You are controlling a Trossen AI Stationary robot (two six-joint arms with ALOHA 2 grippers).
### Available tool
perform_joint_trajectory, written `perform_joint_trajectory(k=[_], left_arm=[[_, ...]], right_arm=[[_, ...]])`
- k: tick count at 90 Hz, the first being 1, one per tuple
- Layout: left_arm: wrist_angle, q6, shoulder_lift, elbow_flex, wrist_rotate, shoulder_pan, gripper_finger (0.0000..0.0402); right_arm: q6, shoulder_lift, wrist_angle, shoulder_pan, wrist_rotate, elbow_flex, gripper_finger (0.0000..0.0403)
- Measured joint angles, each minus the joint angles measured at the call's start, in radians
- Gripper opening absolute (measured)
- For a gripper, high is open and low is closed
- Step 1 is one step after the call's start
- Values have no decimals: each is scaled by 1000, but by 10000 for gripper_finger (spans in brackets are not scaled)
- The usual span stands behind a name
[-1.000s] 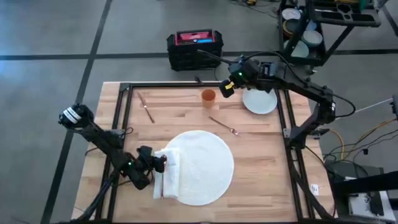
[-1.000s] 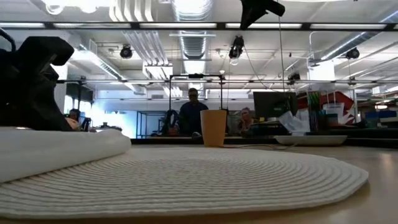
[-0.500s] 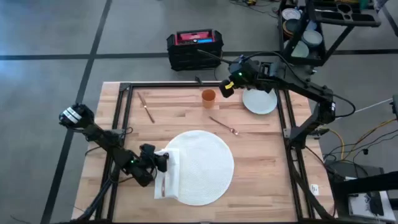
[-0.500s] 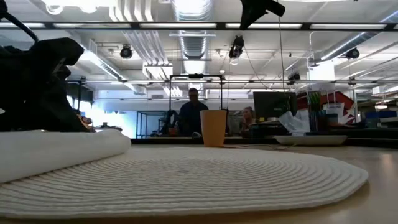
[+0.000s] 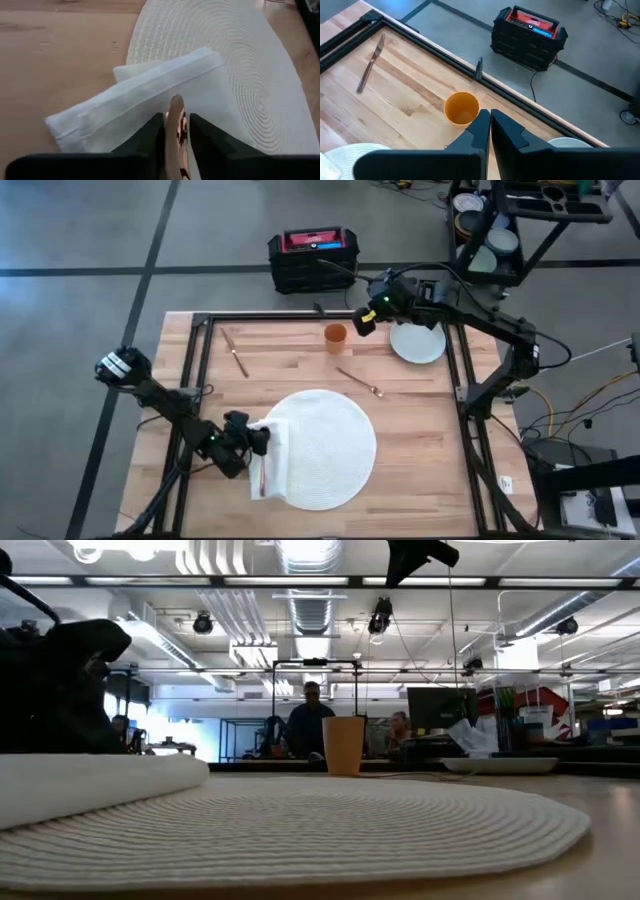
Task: Set table place
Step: Put the gold spoon on the white napkin
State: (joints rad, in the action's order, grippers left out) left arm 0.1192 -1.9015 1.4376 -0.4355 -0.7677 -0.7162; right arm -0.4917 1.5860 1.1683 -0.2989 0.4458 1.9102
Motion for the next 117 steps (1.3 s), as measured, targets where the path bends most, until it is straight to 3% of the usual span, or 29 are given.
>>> perform_joint_trajectory(k=[44, 83, 100, 117], left_arm=[[32, 9, -26, -5, 40, 1, 209], [91, 96, -81, -9, 139, 8, 246], [148, 121, -81, -9, 153, 25, 248], [104, 159, -84, -8, 149, 55, 241]], right_arm=[[-22, 0, 0, 0, 0, 0, 0], [-22, 0, 0, 0, 0, 0, 0], [-22, 0, 0, 0, 0, 0, 0], [-22, 0, 0, 0, -1, 0, 0]])
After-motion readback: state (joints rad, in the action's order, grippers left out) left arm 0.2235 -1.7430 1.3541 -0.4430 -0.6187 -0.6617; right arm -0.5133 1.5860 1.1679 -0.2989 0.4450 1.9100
